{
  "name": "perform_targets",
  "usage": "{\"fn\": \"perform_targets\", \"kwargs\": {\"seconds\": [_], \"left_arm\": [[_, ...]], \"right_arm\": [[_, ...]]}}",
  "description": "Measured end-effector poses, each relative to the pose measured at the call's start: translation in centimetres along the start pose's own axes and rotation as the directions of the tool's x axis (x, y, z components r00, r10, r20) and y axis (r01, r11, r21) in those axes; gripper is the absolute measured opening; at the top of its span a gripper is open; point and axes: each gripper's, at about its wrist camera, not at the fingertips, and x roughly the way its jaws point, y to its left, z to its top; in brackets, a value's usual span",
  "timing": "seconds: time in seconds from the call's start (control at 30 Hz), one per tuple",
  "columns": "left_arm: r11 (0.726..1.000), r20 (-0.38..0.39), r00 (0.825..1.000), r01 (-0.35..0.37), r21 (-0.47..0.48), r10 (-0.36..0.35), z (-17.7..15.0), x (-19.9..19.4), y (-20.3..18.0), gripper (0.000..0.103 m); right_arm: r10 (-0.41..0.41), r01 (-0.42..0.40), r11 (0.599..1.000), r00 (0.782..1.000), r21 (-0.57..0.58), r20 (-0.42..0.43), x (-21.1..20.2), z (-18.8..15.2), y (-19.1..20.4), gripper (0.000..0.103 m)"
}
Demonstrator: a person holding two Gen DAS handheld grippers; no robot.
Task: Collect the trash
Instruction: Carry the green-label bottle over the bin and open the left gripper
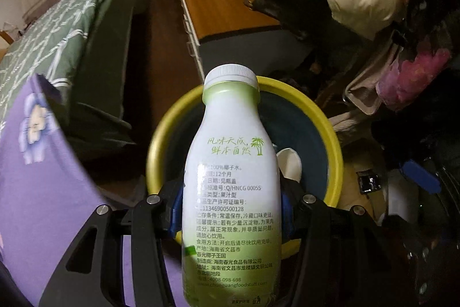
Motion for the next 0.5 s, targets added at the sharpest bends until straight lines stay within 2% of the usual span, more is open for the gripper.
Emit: {"fn": "perform_targets", "kwargs": {"seconds": [0.2, 0.23, 0.27, 0.37, 0.5], "left_arm": [[1.0, -0.042, 0.999, -0.009, -0.028, 0.008, 0.5, 3.2, -1.2, 0.052], [0.999, -0.035, 0.999, -0.019, -0.034, 0.018, 0.4, 3.3, -1.1, 0.061], [0.998, -0.013, 0.999, -0.037, -0.042, 0.037, 0.2, 2.9, -1.2, 0.071], [0.996, 0.06, 0.996, -0.061, -0.061, 0.064, -0.6, 0.8, -1.1, 0.083], [0.989, 0.166, 0.979, -0.103, -0.102, 0.119, -2.8, -3.7, -0.1, 0.091]], "right_arm": [[-0.005, 0.006, 1.0, 1.0, 0.028, -0.002, -0.5, -0.3, -1.8, 0.07], [-0.005, 0.005, 1.0, 1.0, 0.03, -0.002, -0.5, -0.3, -1.9, 0.07], [-0.003, 0.003, 1.0, 1.0, 0.03, -0.002, -0.6, -0.4, -1.9, 0.07], [0.002, -0.002, 1.0, 1.0, 0.024, 0.002, -0.9, -0.4, -1.7, 0.07], [0.008, -0.008, 1.0, 1.0, 0.007, 0.007, -1.3, -0.5, -0.9, 0.07]]}}
